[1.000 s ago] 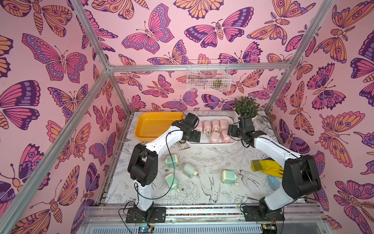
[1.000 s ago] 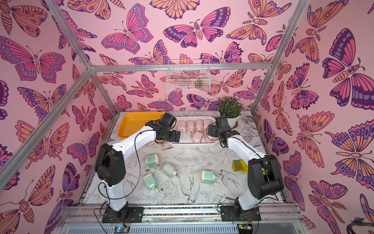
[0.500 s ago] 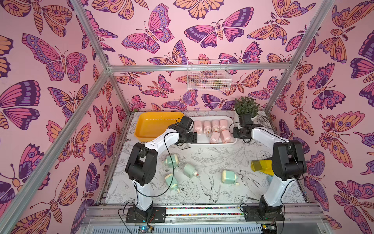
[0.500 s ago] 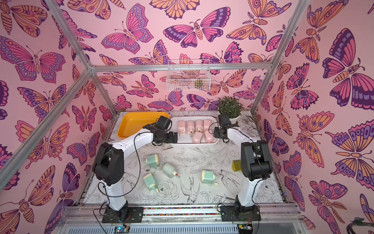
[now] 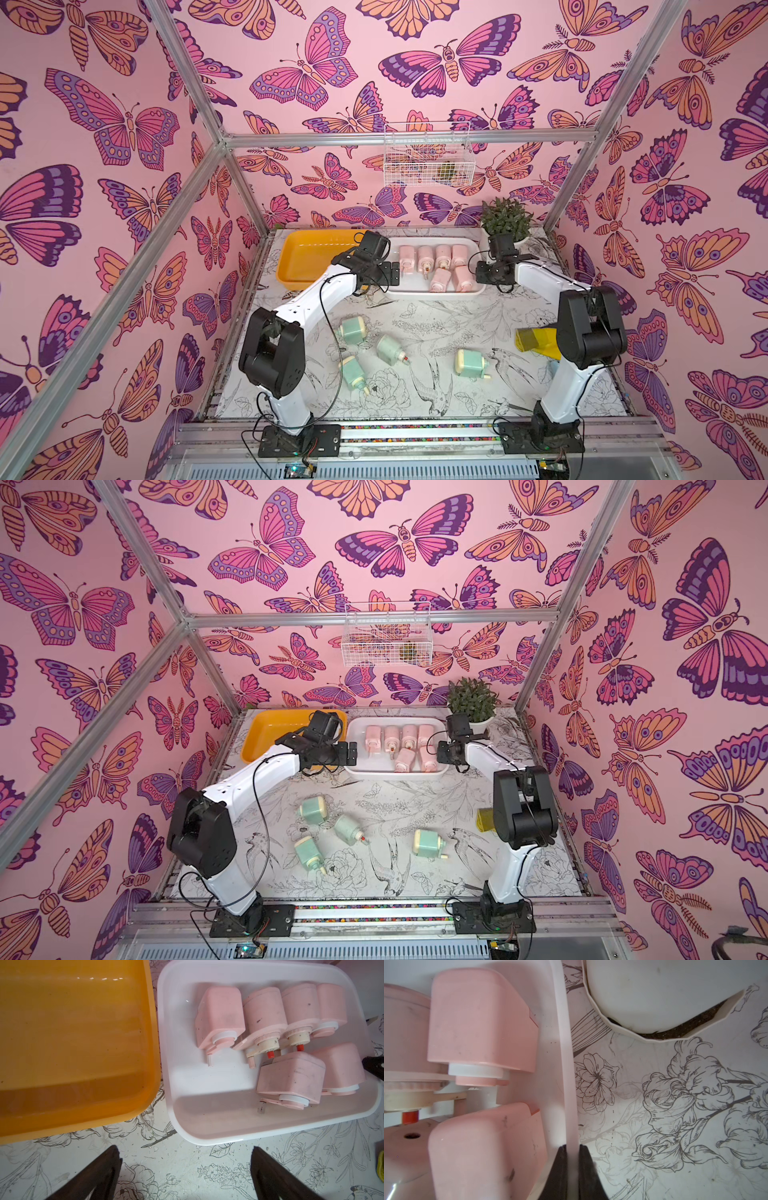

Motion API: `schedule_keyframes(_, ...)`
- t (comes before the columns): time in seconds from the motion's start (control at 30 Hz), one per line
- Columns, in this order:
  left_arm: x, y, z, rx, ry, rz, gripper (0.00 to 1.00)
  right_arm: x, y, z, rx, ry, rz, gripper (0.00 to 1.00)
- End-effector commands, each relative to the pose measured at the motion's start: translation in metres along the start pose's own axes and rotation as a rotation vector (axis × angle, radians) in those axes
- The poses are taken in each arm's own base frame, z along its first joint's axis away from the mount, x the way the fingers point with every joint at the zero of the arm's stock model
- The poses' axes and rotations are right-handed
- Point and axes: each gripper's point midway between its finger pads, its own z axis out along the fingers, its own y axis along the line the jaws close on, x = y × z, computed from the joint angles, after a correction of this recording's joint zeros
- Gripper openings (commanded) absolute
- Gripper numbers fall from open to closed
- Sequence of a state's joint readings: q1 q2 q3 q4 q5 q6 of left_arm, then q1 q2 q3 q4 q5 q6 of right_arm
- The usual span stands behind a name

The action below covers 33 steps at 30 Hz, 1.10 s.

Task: Place the pencil sharpeners by color into the storage box
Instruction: Move the storage box to the center of the board.

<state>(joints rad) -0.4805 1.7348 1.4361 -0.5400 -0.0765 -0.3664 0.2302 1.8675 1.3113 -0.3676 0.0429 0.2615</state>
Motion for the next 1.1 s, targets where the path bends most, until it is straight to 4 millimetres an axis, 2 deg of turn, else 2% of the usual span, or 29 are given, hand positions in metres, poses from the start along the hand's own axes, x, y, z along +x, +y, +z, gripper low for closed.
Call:
schedule_keyframes(0.0,0.000,0.019,0.002,-0.061,-0.009,0.017,1.00,-0.015,-0.016,-0.002,0.050,-0.056,0.053,0.05)
schedule_keyframes(0.2,-0.007,0.040,0.004,-0.103,-0.015,0.024,1.00,-0.020,-0.040,-0.009,0.075,-0.062,0.040,0.01)
schedule_keyframes(0.3,-0.010,0.047,0.009,-0.112,-0.009,0.033,1.00,-0.020,-0.053,-0.005,0.088,-0.053,0.051,0.01)
schedule_keyframes(0.43,-0.016,0.050,0.015,-0.121,-0.009,0.061,1.00,-0.023,-0.064,-0.003,0.106,-0.054,0.046,0.00)
schedule_keyframes(0.73,-0.027,0.055,0.045,-0.116,0.018,0.079,1.00,-0.029,-0.079,-0.003,0.123,-0.071,0.055,0.00)
schedule_keyframes(0.77,-0.027,0.055,0.047,-0.110,0.023,0.079,1.00,-0.031,-0.076,-0.005,0.108,-0.077,0.046,0.04)
schedule_keyframes(0.87,-0.023,0.051,0.056,-0.081,0.045,0.087,1.00,-0.033,-0.062,-0.008,0.033,-0.080,0.001,0.32)
schedule_keyframes(1.07,-0.001,0.048,0.083,-0.046,0.124,0.086,1.00,-0.041,-0.045,-0.027,-0.060,-0.108,0.000,0.51)
